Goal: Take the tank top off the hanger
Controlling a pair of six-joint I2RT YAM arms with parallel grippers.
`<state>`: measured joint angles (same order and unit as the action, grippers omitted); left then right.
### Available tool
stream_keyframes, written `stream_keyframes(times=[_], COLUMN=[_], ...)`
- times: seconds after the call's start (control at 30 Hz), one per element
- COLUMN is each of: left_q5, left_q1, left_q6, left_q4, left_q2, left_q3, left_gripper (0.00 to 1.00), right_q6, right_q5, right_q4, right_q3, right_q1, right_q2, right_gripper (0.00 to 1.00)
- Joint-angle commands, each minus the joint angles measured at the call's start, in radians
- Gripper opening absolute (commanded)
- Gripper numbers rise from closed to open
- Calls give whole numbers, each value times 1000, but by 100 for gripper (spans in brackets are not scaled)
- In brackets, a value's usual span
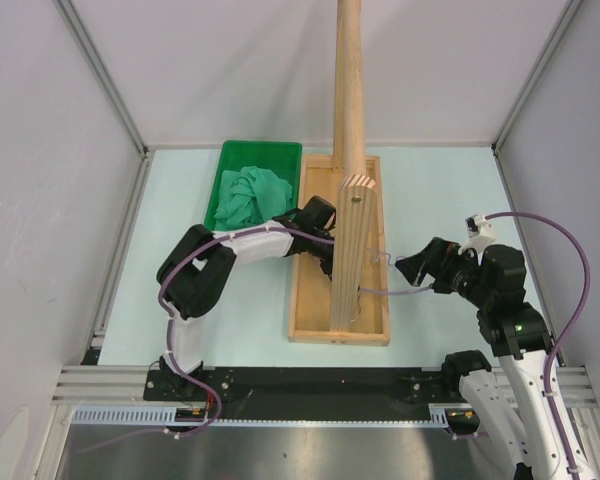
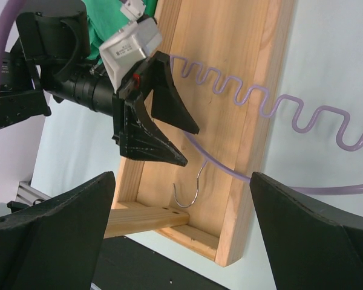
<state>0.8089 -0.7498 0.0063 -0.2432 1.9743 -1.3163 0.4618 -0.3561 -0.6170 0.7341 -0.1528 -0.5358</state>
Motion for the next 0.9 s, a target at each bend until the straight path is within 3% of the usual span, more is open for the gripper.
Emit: stream_keyframes(times=[0.0,0.17,0.4,0.57,0.77,0.87], left_q5=[24,18,116,116,79,79], left_q1=[-20,-34,-69,-80,-76,-60], left_q6=[100,116,113,101,61,29], left_q4=[-18,-7,-8,-8,-25,-92], left_q2=[17,53,115,147,133,121], left_q3=[-46,-83,-118,-120,-153,-219], left_gripper=[67,68,68,62,38,15], right_q6=[-14,-20,-20,-23,-25,-25], right_q5=[-1,3,6,8,11,17], right_q4=[16,13,16,17,7,-12], right_q3=[21,21,19,16,27,44], right_q1=[4,4,4,4,4,4], right_q2=[2,2,-9,-6,-3,7], right_gripper=[100,100,100,100,100,100])
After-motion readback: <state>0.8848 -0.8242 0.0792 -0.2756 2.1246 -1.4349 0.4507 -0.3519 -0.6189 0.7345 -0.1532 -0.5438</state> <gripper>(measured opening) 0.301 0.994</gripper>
